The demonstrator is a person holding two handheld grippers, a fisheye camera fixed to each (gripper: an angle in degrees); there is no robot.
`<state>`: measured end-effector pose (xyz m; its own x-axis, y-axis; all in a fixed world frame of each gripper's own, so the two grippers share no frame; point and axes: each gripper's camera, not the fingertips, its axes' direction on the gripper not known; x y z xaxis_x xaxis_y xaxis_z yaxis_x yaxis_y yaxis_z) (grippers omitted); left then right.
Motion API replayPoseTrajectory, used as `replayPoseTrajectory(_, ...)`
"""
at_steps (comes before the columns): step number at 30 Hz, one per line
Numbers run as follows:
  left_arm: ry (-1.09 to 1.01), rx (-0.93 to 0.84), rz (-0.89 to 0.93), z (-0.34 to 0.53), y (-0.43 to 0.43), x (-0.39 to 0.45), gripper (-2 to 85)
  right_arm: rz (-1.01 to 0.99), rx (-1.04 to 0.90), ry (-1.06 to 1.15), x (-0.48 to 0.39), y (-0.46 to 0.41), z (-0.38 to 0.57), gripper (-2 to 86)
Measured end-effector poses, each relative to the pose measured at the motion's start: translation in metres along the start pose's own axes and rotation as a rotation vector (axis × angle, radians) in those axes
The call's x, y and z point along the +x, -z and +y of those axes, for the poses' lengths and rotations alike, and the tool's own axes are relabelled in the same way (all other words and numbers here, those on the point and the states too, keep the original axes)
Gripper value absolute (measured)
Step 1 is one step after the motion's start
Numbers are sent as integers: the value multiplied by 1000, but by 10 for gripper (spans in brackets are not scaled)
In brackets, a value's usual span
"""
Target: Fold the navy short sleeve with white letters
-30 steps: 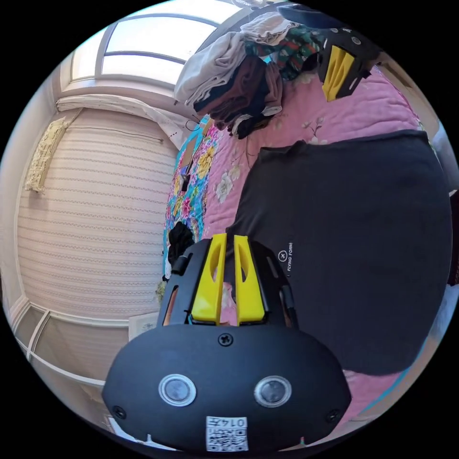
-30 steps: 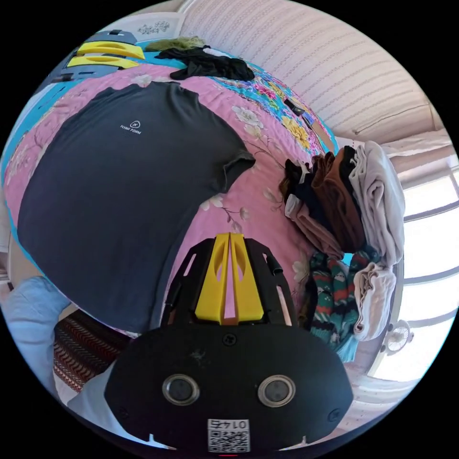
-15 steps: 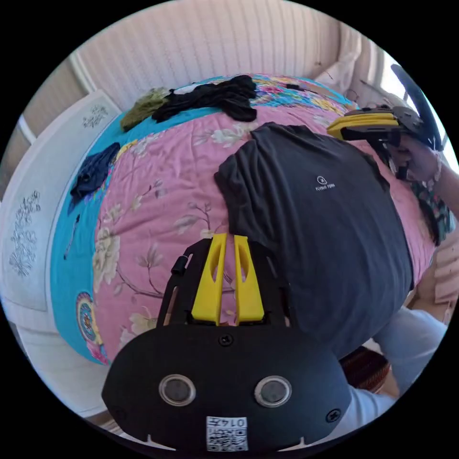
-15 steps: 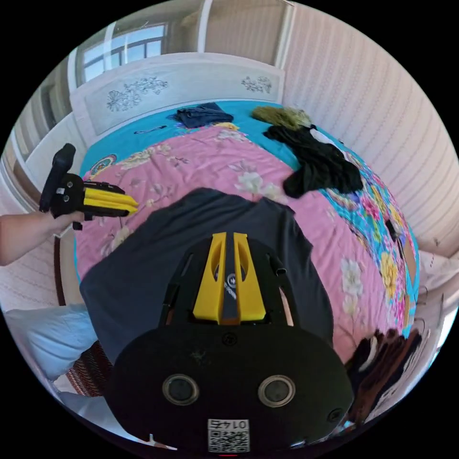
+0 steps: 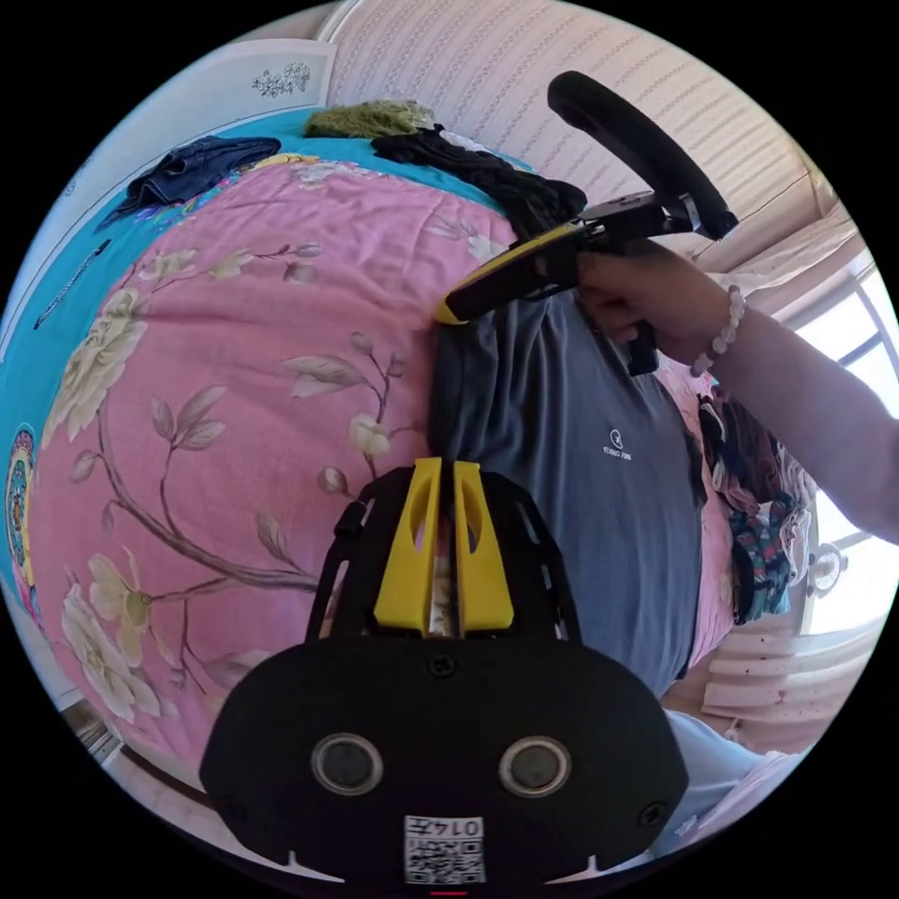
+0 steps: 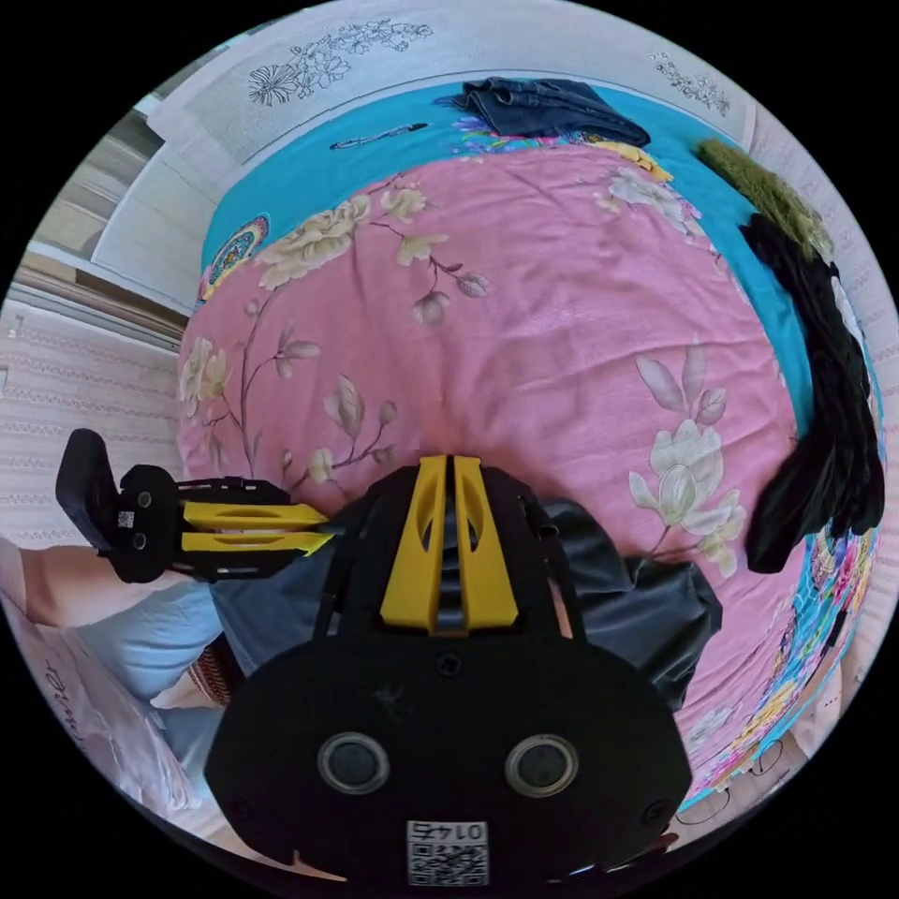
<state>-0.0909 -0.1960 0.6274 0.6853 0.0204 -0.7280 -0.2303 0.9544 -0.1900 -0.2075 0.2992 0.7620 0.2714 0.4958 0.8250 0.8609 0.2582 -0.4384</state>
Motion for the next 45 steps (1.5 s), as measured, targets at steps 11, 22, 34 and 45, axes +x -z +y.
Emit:
replayPoseTrajectory(11, 55, 27, -73, -11, 15, -16, 24, 91, 67, -24, -10, -17, -25, 20)
replayPoseTrajectory(22, -126, 36, -178, -9, 80, 19, 49, -196, 550, -438, 47, 124, 216, 120)
replayPoseTrajectory(34, -653, -99, 247, -102, -19, 248, 51, -26, 573, -1306, 46, 108, 619, 108)
replayPoseTrajectory(45, -925, -317, 123, -140, -161, 439, 59, -161, 585, -1398, 86, 87, 664, 95)
